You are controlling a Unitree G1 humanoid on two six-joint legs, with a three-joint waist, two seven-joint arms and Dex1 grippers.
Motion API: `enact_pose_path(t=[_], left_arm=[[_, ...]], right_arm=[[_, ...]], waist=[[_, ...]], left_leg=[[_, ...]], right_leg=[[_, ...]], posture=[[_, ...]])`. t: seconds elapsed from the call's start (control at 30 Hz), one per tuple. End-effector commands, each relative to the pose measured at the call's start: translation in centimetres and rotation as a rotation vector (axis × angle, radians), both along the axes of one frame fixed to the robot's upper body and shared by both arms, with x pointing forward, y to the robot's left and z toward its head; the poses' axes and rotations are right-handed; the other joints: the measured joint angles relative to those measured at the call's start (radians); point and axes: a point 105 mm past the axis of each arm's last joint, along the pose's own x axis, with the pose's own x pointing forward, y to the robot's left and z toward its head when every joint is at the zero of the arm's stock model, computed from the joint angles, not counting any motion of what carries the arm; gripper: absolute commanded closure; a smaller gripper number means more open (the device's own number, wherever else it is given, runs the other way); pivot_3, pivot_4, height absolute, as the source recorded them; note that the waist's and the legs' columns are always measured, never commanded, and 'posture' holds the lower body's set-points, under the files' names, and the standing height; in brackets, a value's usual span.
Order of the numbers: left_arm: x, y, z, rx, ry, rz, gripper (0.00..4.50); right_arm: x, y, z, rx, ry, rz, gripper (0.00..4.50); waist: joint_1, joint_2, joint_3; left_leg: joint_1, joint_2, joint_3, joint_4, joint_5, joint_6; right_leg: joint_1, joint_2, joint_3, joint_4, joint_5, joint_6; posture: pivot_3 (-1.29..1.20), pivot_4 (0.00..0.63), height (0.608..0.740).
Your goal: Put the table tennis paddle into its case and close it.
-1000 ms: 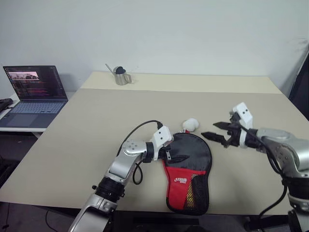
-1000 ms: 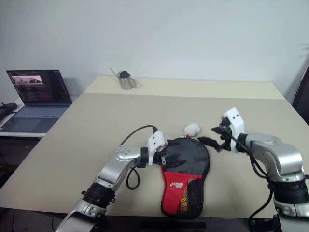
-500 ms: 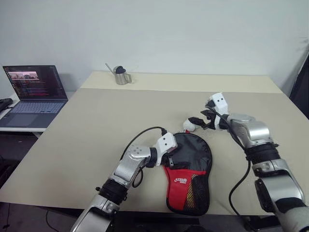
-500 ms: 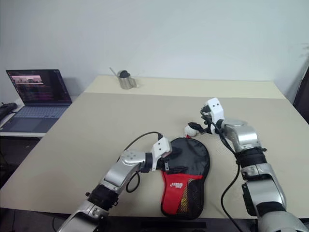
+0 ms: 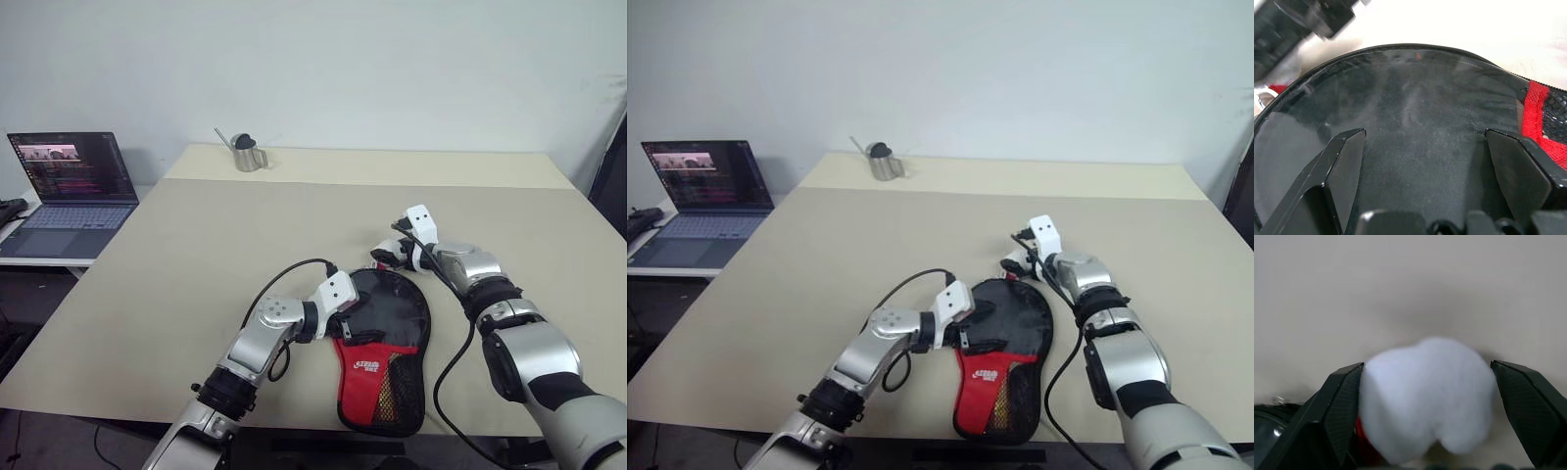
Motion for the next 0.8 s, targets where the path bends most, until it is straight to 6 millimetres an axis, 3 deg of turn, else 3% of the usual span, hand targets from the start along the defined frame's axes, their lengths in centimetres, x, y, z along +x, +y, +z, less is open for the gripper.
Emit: enact_pose_path(t=[0.03,0.1,0.3,0.47,0.6,0.8], left_arm=[[-0.2,-0.2,0.2,0.005,-0.014,-0.015,0.27],[-0.1,-0.3,0.1,0.008,-0.013,-0.015,0.27],[0.4,-0.5,-0.7,0.038,-0.012,-0.005,0.24],[0.5,-0.2,-3.2,0.112,0.047,-0.006,0.24],[0.3,0.4,-5.4,0.160,0.106,-0.003,0.24],[-0.5,0.7,-6.9,0.194,0.153,-0.034,0.24]], right_arm=[[0.8,0.3,2.2,0.012,-0.076,-0.005,0.00],[0.9,0.4,2.2,0.011,-0.080,-0.013,0.00],[0.8,0.6,1.8,0.010,-0.072,-0.019,1.95],[0.7,1.0,1.7,0.008,-0.075,-0.008,3.38],[0.7,0.7,2.0,0.003,-0.086,-0.007,3.80],[0.8,-1.7,2.4,-0.038,-0.105,-0.048,3.85]], waist=[[0.000,0.000,0.000],[0.000,0.000,0.000],[0.000,0.000,0.000],[0.000,0.001,0.000],[0.000,0.003,-0.002],[0.000,0.003,-0.003]], left_leg=[[0.000,0.000,0.000,0.000,0.000,0.000],[0.000,0.000,0.000,0.000,0.000,0.000],[0.000,0.000,0.000,0.000,0.000,0.000],[0.004,0.000,0.000,0.000,0.000,0.000],[0.007,-0.001,0.000,0.001,0.000,0.000],[0.016,-0.001,0.000,0.000,0.000,0.000]], right_leg=[[0.000,0.000,0.000,0.000,0.000,0.000],[0.000,0.000,0.000,0.000,0.000,0.000],[0.000,0.000,0.000,0.000,0.000,0.000],[0.004,0.000,0.000,0.000,0.000,0.000],[0.008,0.000,0.000,0.000,0.000,0.000],[0.017,0.000,0.000,-0.001,0.000,0.000]], posture=[[0.00,0.150,0.740],[0.00,0.150,0.740],[0.00,0.150,0.740],[0.00,0.150,0.740],[0.00,0.150,0.740],[0.00,0.150,0.740]])
